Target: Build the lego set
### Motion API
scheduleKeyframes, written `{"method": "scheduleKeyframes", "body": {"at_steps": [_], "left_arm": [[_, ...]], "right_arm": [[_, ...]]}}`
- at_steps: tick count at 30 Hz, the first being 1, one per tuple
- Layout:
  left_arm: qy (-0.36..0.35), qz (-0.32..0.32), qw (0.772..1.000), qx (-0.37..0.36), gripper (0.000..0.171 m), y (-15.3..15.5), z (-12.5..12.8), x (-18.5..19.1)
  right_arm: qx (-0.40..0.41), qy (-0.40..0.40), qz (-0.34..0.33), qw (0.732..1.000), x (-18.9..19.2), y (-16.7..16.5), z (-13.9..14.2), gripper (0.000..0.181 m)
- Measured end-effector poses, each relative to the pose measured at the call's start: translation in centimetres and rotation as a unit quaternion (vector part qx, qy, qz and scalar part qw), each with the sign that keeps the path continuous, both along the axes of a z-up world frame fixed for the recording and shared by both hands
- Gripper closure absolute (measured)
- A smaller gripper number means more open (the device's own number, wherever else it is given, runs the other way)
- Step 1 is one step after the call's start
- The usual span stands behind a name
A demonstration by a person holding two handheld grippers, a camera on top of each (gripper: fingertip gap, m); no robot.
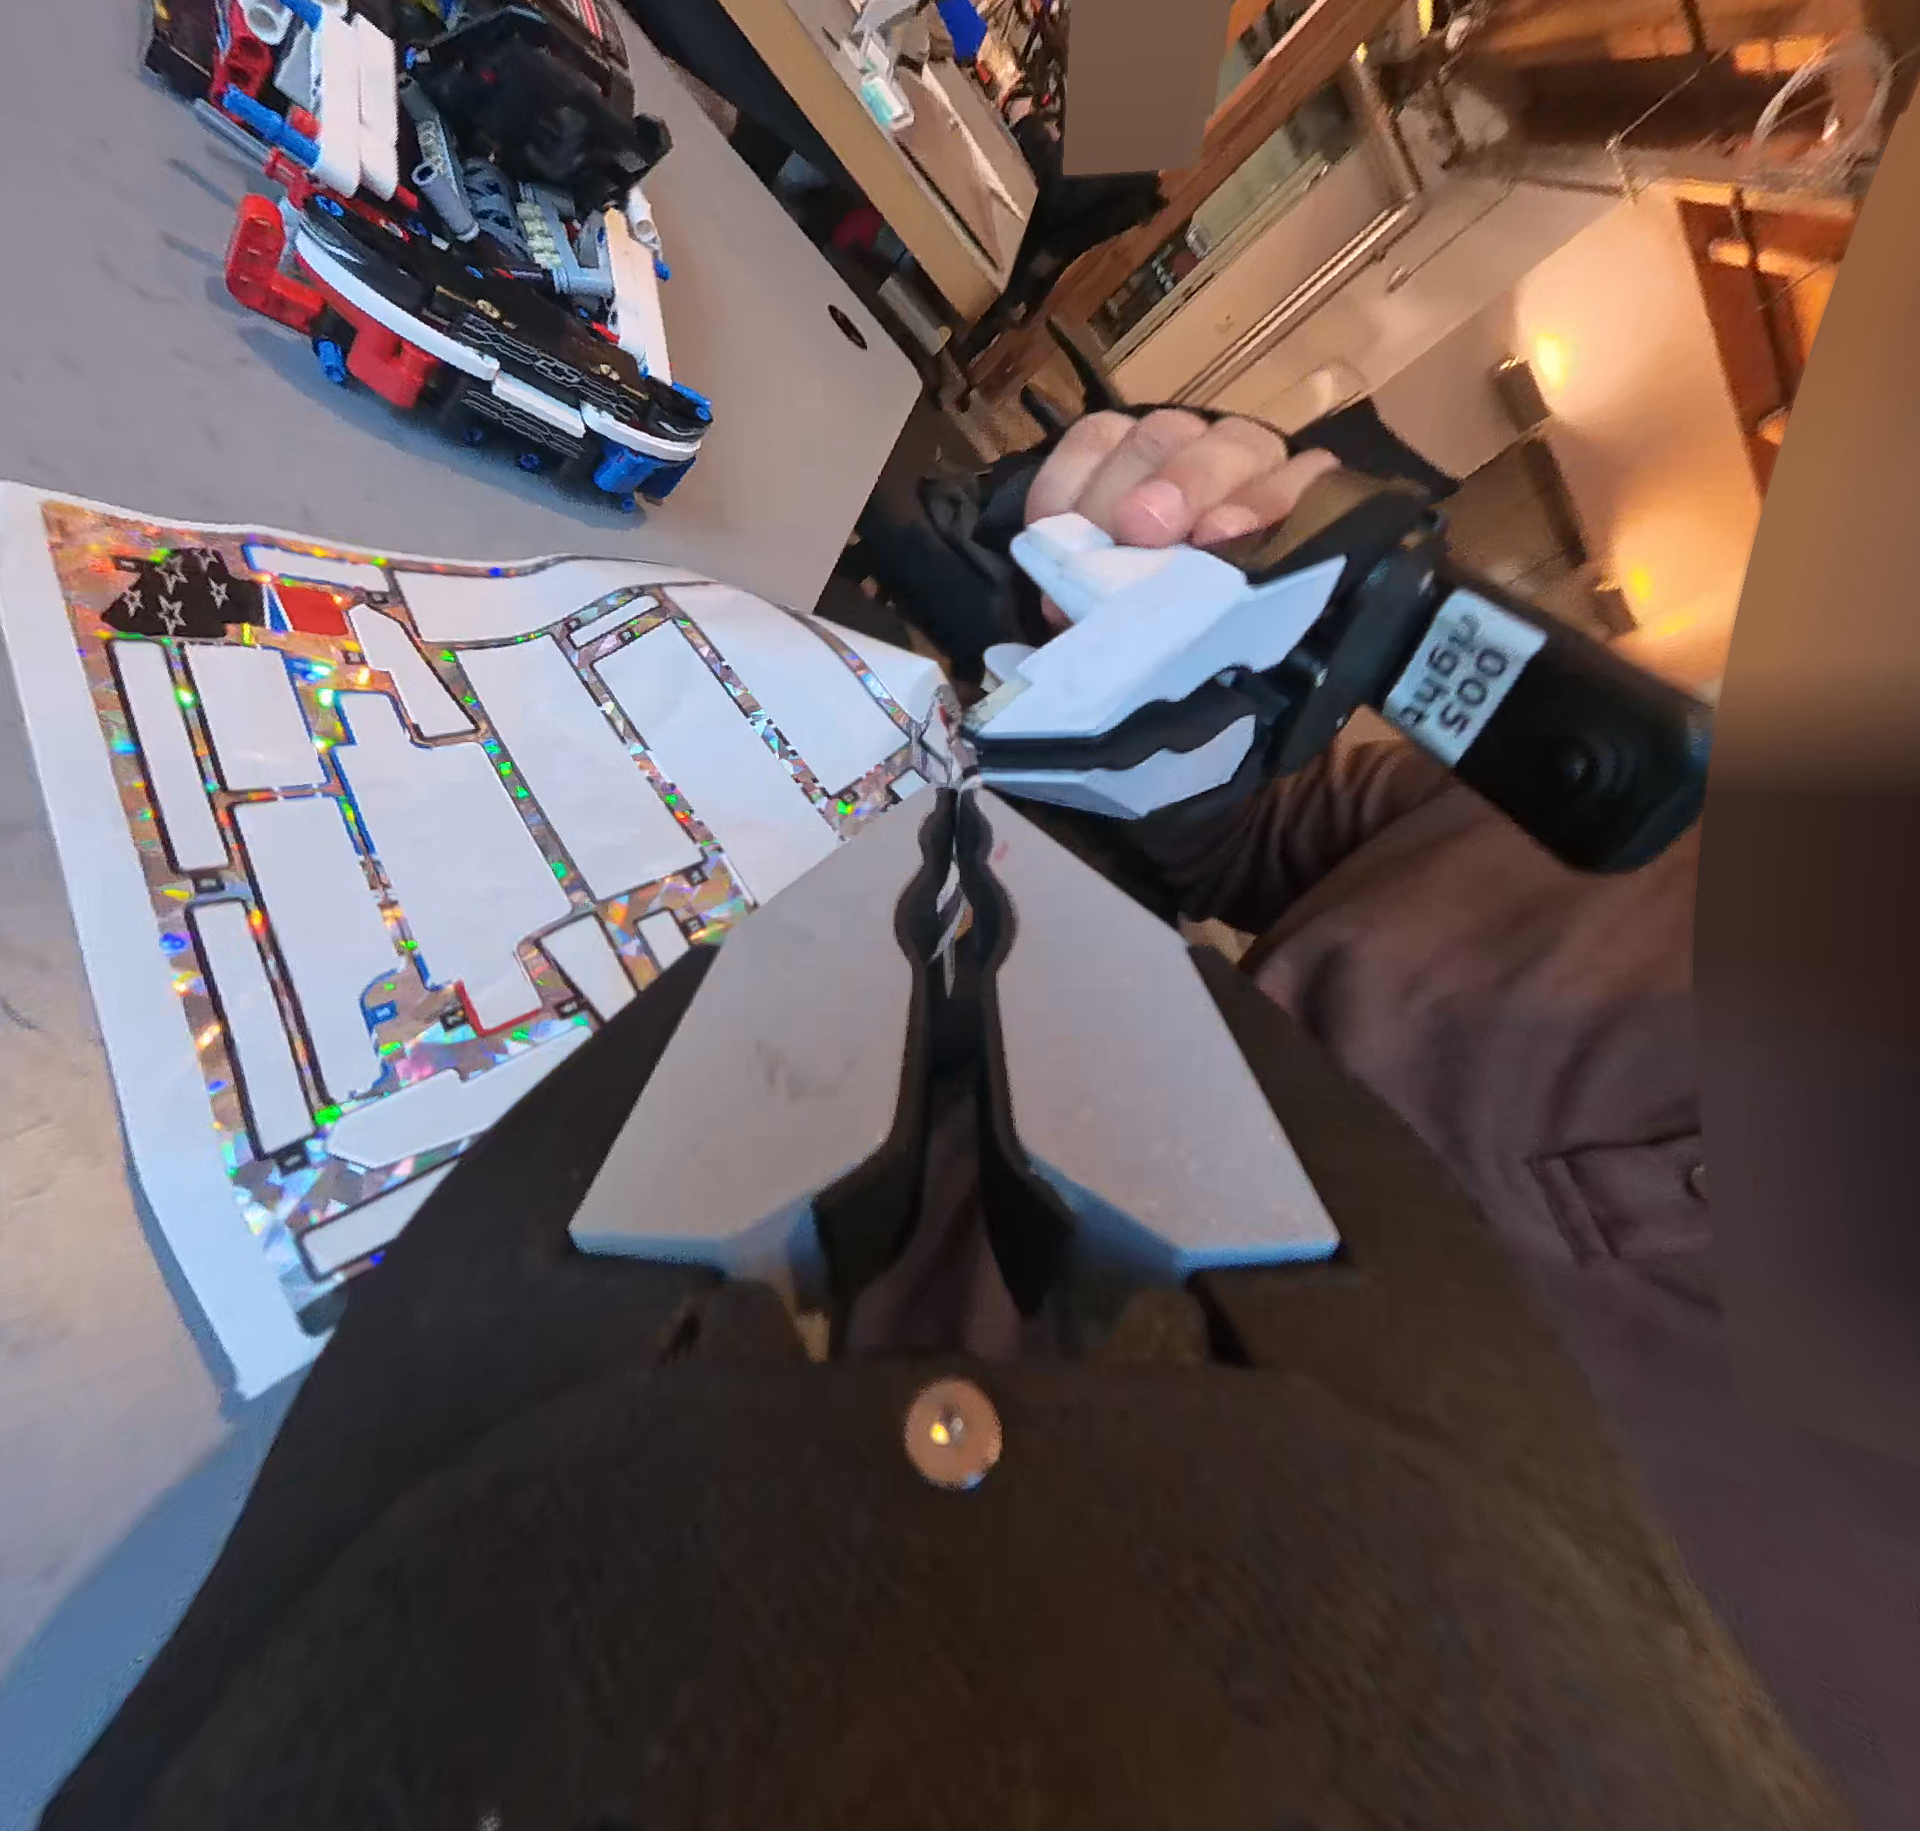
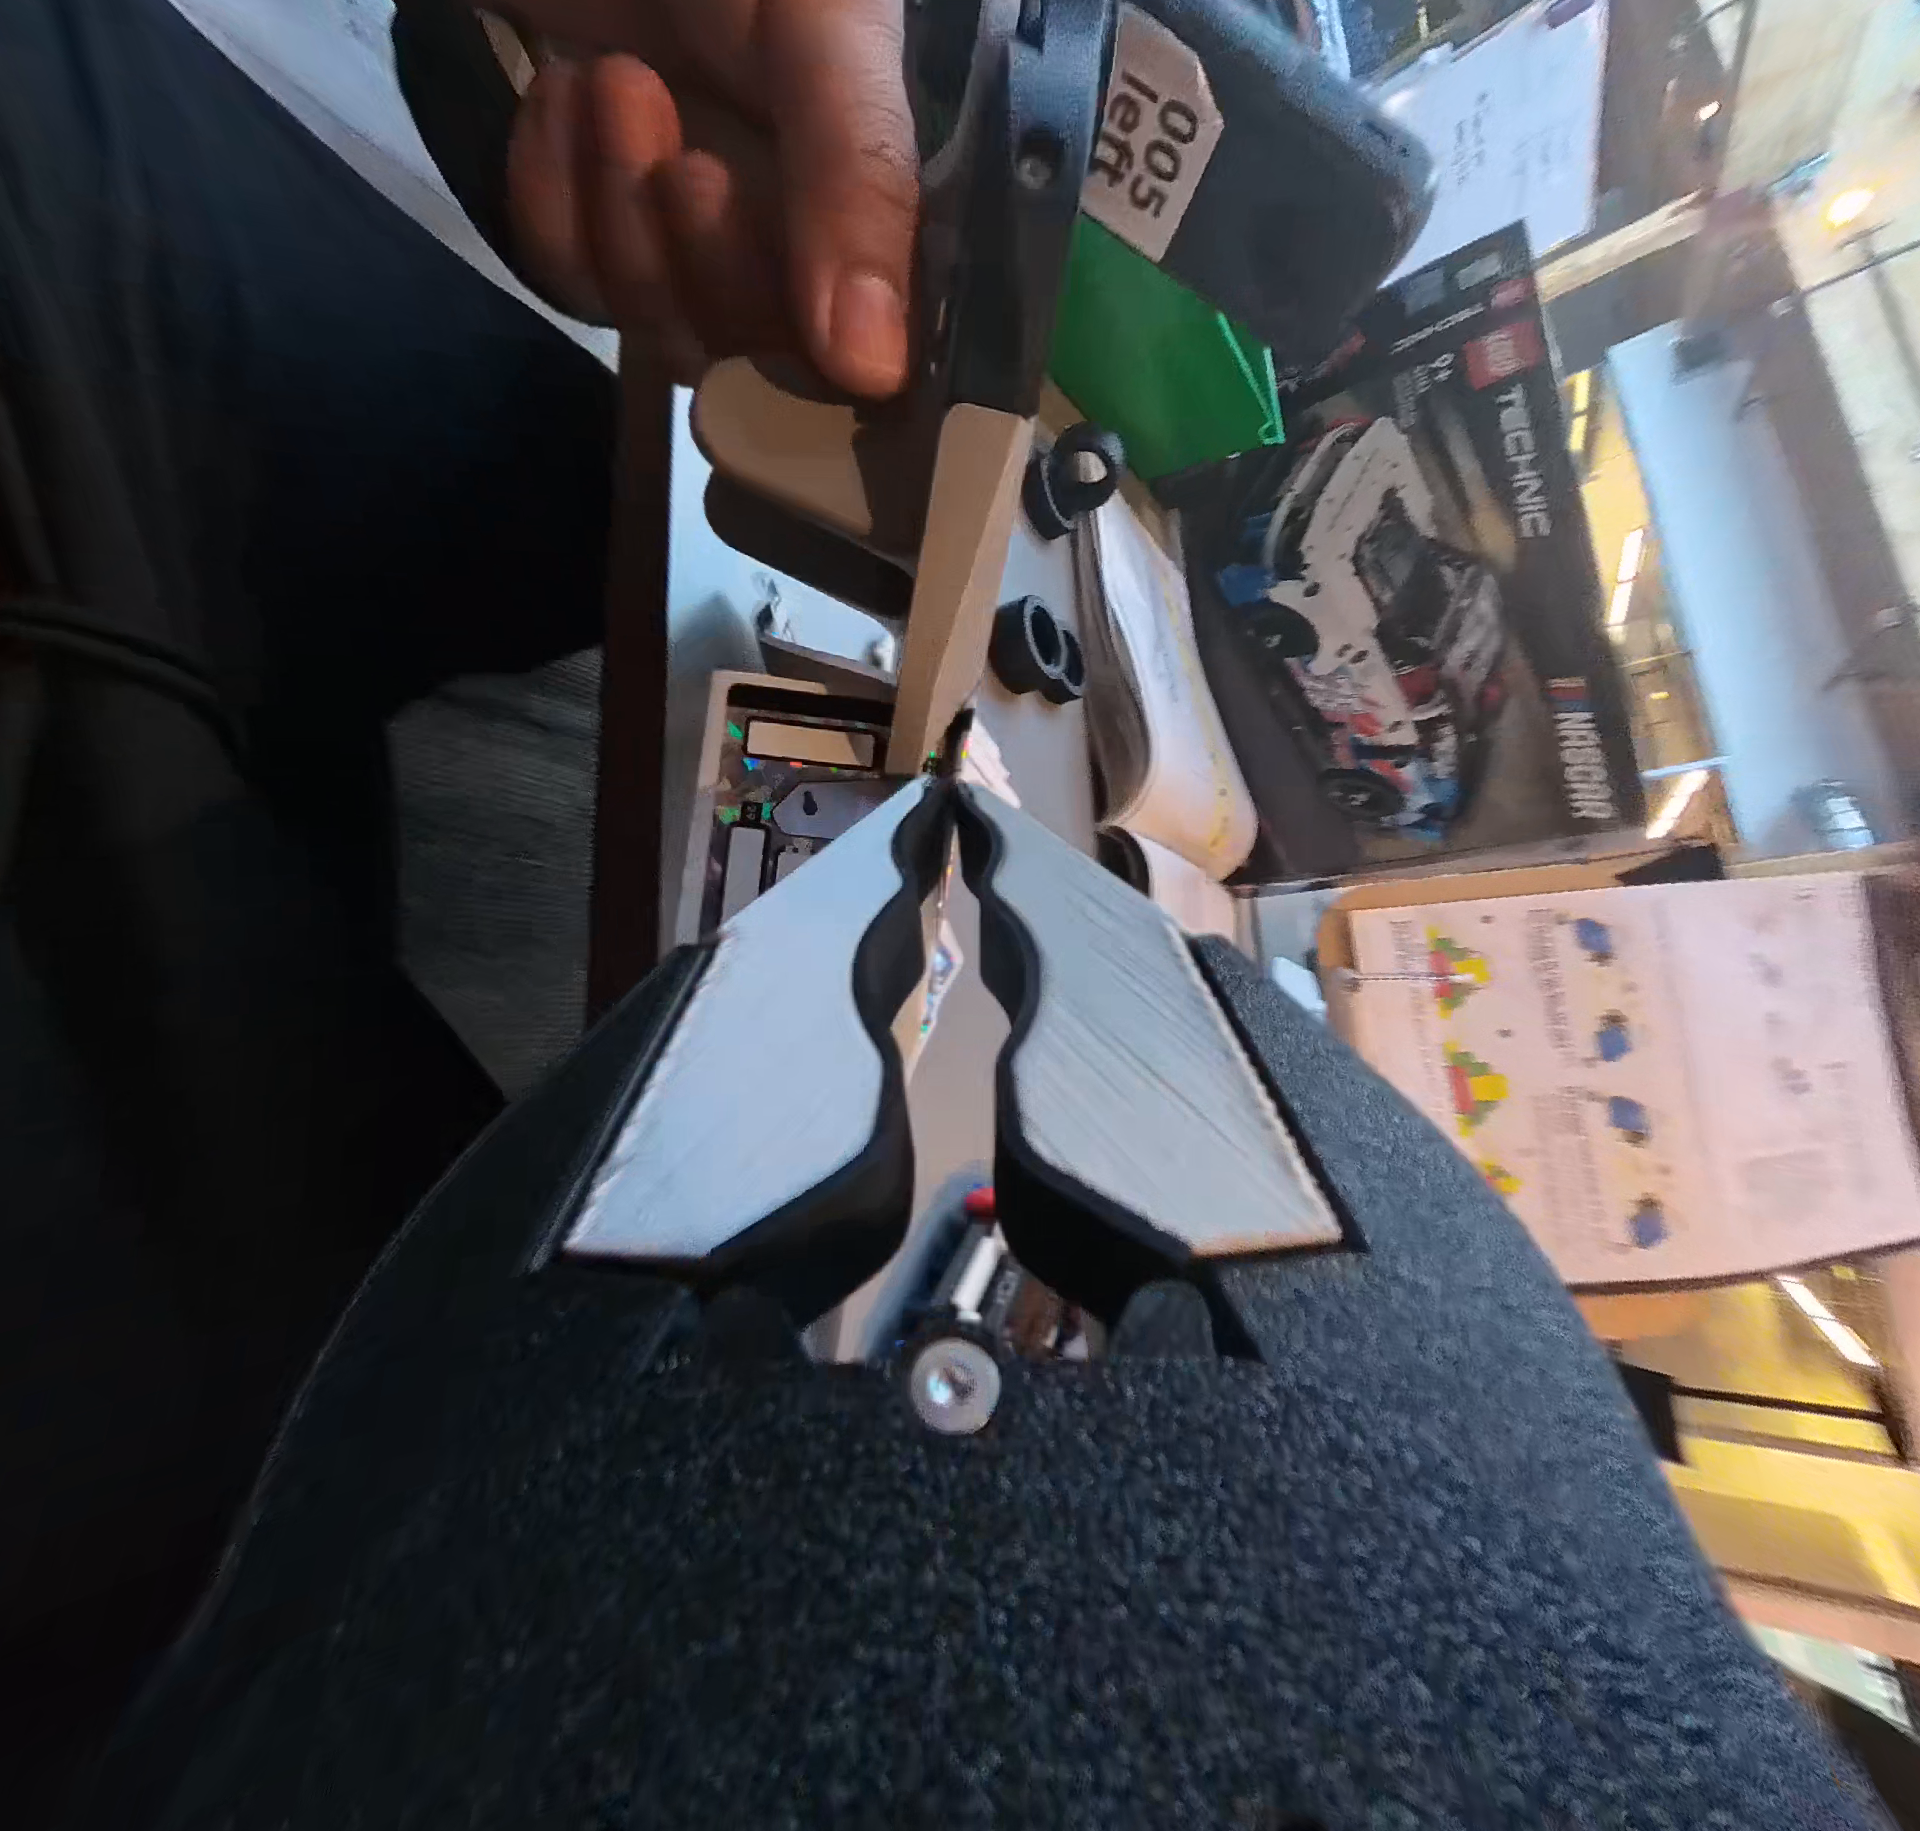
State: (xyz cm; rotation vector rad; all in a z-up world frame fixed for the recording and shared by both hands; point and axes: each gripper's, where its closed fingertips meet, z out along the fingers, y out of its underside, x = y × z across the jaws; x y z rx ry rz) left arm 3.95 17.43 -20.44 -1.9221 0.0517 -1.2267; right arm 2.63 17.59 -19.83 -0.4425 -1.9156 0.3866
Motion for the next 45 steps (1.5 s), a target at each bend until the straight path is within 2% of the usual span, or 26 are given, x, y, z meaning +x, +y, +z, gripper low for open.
{"method": "scheduleKeyframes", "body": {"at_steps": [5,13,17,21,24,28,30,36,38,42,45], "left_arm": [[-0.045,0.007,0.999,-0.009,0.171,0.0,0.1,-0.1],[-0.071,0.007,0.997,-0.011,0.171,-0.2,0.2,-0.1],[-0.106,0.003,0.994,-0.001,0.159,-0.3,0.7,-0.1],[-0.100,0.019,0.995,0.008,0.171,-0.1,0.9,-0.4],[-0.131,0.025,0.991,0.004,0.171,0.1,1.3,-0.5],[-0.205,0.023,0.978,-0.012,0.171,0.1,1.6,-0.6],[-0.229,0.022,0.973,-0.005,0.160,0.0,1.8,-0.7],[-0.183,0.046,0.982,0.014,0.166,0.2,1.7,-0.8],[-0.176,0.068,0.982,0.016,0.171,0.6,1.7,-1.0],[-0.262,0.094,0.960,-0.010,0.171,1.0,1.9,-1.4],[-0.312,0.126,0.941,-0.016,0.171,1.2,1.7,-2.5]], "right_arm": [[0.055,0.022,-0.009,0.998,-0.2,0.0,0.1,0.180],[0.042,0.028,0.004,0.999,-0.1,-0.2,0.2,0.181],[0.038,0.025,0.004,0.999,-0.1,-0.2,0.0,0.181],[0.049,0.041,0.002,0.998,-0.1,-0.3,0.5,0.181],[0.086,0.060,-0.005,0.994,-0.1,-0.2,1.1,0.181],[0.129,0.074,-0.010,0.989,-0.1,-0.1,1.1,0.181],[0.130,0.069,-0.008,0.989,0.0,-0.1,0.9,0.181],[0.102,0.063,-0.004,0.993,-0.1,-0.1,0.8,0.181],[0.119,0.069,-0.009,0.991,-0.2,0.1,0.9,0.181],[0.210,0.099,-0.023,0.972,-0.4,0.3,1.3,0.181],[0.238,0.099,-0.008,0.966,-0.3,-0.5,0.8,0.181]]}}
